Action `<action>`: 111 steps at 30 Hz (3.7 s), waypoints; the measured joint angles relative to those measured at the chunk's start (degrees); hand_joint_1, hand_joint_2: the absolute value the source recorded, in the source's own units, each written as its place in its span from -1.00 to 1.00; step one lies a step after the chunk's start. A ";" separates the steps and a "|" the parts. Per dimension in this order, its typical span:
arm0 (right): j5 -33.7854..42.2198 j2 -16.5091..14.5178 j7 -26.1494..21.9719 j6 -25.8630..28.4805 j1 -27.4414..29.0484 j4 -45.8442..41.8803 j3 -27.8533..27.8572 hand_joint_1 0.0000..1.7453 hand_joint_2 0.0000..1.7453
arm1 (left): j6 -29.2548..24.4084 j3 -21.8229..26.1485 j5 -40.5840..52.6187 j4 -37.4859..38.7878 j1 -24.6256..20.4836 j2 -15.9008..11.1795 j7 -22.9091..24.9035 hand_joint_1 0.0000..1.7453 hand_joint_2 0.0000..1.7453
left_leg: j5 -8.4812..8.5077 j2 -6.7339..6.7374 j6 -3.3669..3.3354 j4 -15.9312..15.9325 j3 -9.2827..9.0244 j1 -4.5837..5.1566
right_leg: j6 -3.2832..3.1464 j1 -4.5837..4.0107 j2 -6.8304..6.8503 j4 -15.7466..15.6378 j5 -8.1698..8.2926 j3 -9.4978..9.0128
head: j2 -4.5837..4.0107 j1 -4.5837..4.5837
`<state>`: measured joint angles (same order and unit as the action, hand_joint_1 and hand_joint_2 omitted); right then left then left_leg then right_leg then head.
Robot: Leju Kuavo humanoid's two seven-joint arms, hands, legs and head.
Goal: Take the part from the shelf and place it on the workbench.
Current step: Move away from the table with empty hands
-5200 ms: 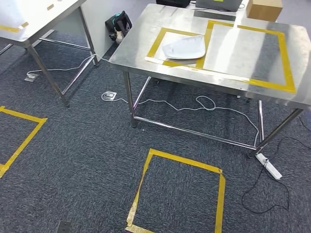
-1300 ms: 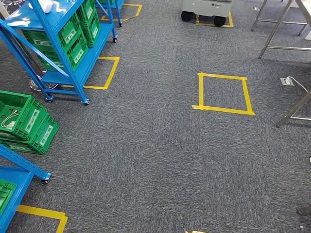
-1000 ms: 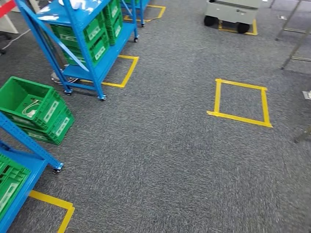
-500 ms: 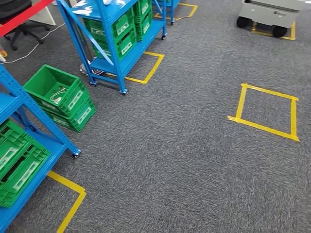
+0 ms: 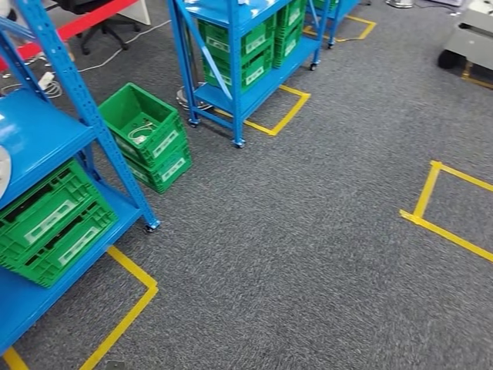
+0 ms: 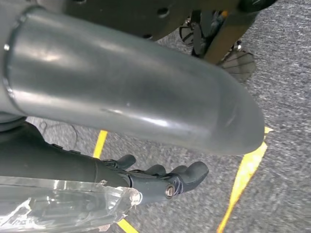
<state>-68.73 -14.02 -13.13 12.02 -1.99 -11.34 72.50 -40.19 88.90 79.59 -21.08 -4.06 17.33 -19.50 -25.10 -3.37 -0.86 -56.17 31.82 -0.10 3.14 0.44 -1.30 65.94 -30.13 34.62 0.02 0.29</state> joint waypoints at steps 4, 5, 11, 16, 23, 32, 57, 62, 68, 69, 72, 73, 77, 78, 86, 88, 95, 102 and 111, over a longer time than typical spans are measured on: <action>-0.11 0.01 -0.26 -0.02 -0.14 0.02 -0.03 -1.00 -1.00 | 0.00 -0.01 -0.07 0.01 -0.06 -0.11 -0.14 -1.00 -1.00 | 0.35 -2.25 1.43 -0.29 0.70 -0.02 | -0.90 0.39 -2.90 -7.58 2.16 -3.61 | 0.00 0.00; -0.15 0.01 -0.29 -0.02 -0.13 0.02 -0.02 -1.00 -1.00 | 0.00 -0.01 -0.14 0.01 0.03 -0.14 -0.21 -1.00 -1.00 | 0.49 -2.52 1.75 -0.21 0.88 -0.15 | -1.33 0.34 -2.35 -7.55 2.32 -3.62 | 0.00 -0.02; -0.26 0.03 -0.31 -0.02 0.07 0.01 -0.02 -1.00 -1.00 | 0.00 -0.02 -0.19 0.13 -0.14 -0.17 -0.32 -1.00 -1.00 | -7.25 2.48 2.87 -14.72 7.68 -0.09 | -2.91 0.08 1.59 -7.86 2.66 -3.48 | -0.01 -0.59; -0.27 0.02 -0.25 -0.02 -0.10 0.02 -0.01 -1.00 -1.00 | 0.00 -0.01 -0.04 0.19 0.00 -0.26 -0.26 -1.00 -1.00 | -1.51 5.31 2.41 -5.56 2.41 0.20 | -2.63 -0.17 4.46 -7.75 2.35 -3.75 | -0.01 -0.66; -0.34 0.03 -0.16 -0.02 -0.28 0.02 -0.02 -1.00 -1.00 | 0.00 -0.02 0.17 0.25 -0.09 -0.29 -0.24 -1.00 -1.00 | -0.25 4.83 0.37 -0.02 0.18 0.19 | -0.54 -0.42 4.31 -4.84 -0.19 -2.94 | 0.00 -0.24; -0.39 0.11 -0.10 -0.11 -0.06 0.02 -0.02 -1.00 -1.00 | 0.00 -0.01 0.10 0.31 -0.16 -0.22 -0.37 -1.00 -1.00 | -0.03 -0.79 0.54 -0.34 0.34 0.00 | -0.15 0.45 -1.86 -4.76 1.97 -2.09 | 0.00 0.10; -1.38 0.35 0.18 -0.26 -0.27 0.02 -0.24 -1.00 -1.00 | -0.01 0.12 -2.17 0.40 0.07 0.32 0.04 -1.00 -1.00 | -0.12 2.78 -0.01 -0.38 0.62 -0.22 | 0.08 -0.18 1.73 7.69 -5.96 2.91 | 0.00 0.17; -1.38 0.45 0.48 -0.26 -0.17 0.02 -0.24 -1.00 -1.00 | 0.00 0.27 -2.17 0.40 0.15 0.45 0.39 -1.00 -1.00 | -0.15 -0.51 0.48 -0.62 0.46 -0.26 | -0.18 0.25 -0.54 -3.10 1.21 -1.48 | 0.00 0.21; -1.39 0.51 0.70 -0.26 -0.29 0.02 -0.25 -1.00 -1.00 | -0.01 0.43 -2.40 0.39 0.37 0.48 0.54 -1.00 -1.00 | -0.34 -1.16 2.53 -1.41 1.60 -0.44 | -1.82 0.28 -0.85 -7.32 2.36 -3.52 | 0.00 -0.03; -1.40 0.52 0.68 -0.26 -0.30 0.02 -0.26 -1.00 -1.00 | -0.01 0.44 -2.46 0.39 0.32 0.48 0.54 -1.00 -1.00 | -1.52 0.01 2.78 -3.24 2.45 -0.36 | -2.17 0.35 -0.31 -7.43 2.45 -3.56 | 0.00 -0.20; -1.44 0.55 0.56 -0.27 -0.16 0.01 -0.26 -1.00 -1.00 | 0.00 0.44 -2.66 0.40 0.14 0.48 0.42 -1.00 -1.00 | -6.55 2.51 3.24 -13.84 7.55 -0.33 | -2.72 0.17 1.64 -7.45 2.35 -3.56 | 0.00 -0.52; -1.44 0.57 0.53 -0.28 -0.10 0.01 -0.26 -1.00 -1.00 | 0.00 0.44 -2.70 0.40 0.17 0.48 0.36 -1.00 -1.00 | -7.07 2.61 3.26 -16.25 8.73 -0.35 | -2.77 0.11 2.32 -7.45 2.31 -3.57 | 0.00 -0.51; -1.48 0.62 0.43 -0.29 -0.23 0.02 -0.31 -1.00 -1.00 | 0.00 0.51 -2.76 0.40 0.33 0.48 0.25 -1.00 -1.00 | -1.38 4.27 2.68 -8.15 4.47 -0.09 | -2.56 -0.11 4.35 -7.41 2.03 -3.90 | 0.00 -0.52; -1.49 0.62 0.39 -0.29 -0.26 0.02 -0.33 -1.00 -1.00 | 0.00 0.53 -2.76 0.40 0.20 0.49 0.23 -1.00 -1.00 | -0.40 5.29 2.38 -4.75 2.73 0.10 | -2.30 -0.27 4.77 -7.33 1.86 -3.95 | 0.00 -0.56; -1.62 0.64 0.28 -0.33 -0.68 0.02 -0.44 -1.00 -1.00 | -0.02 0.67 -2.87 0.40 0.45 0.68 0.19 -1.00 -1.00 | 0.33 3.66 0.27 -0.21 0.88 -0.06 | -0.05 -0.45 3.25 -0.36 -3.16 -1.35 | 0.00 -0.06; -1.64 0.67 0.33 -0.39 -0.58 0.02 -0.45 -1.00 -1.00 | -0.01 0.72 -2.87 0.40 0.41 0.69 0.20 -1.00 -1.00 | 0.38 2.53 0.11 -0.25 0.94 -0.06 | 0.03 -0.40 1.81 7.06 -5.90 2.37 | 0.00 0.09; -1.69 0.81 0.29 -0.45 -0.55 0.02 -0.49 -1.00 -1.00 | -0.01 0.74 -2.84 0.40 0.42 0.60 0.31 -1.00 -1.00 | 0.27 -1.05 1.09 -0.67 0.87 0.16 | -0.77 0.06 -0.95 -6.48 2.43 -2.55 | 0.00 0.14; -1.51 0.85 -0.01 -0.45 -0.65 0.02 -0.52 -1.00 -1.00 | 0.56 0.73 -2.98 1.68 0.52 -0.14 1.37 -1.00 -1.00 | 0.55 0.54 -1.93 -0.66 1.06 0.31 | -1.94 -0.15 -0.58 -6.77 2.57 -2.71 | -0.01 -0.64; -1.49 0.86 0.04 -0.55 -0.70 0.02 -0.52 -1.00 -1.00 | 1.38 0.73 -2.98 3.70 0.51 -0.73 2.15 -1.00 -1.00 | 1.17 0.54 2.67 0.27 1.12 -0.24 | -2.37 -0.63 -0.43 -6.67 2.71 -2.33 | -0.01 -0.64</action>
<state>-70.23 -13.16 -13.09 11.47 -2.69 -11.32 71.97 -38.82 89.64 76.61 -17.38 -3.55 16.60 -17.35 -23.93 -2.83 1.81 -55.89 32.94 -0.34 0.77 -0.19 -1.73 59.27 -27.42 32.29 0.02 -0.36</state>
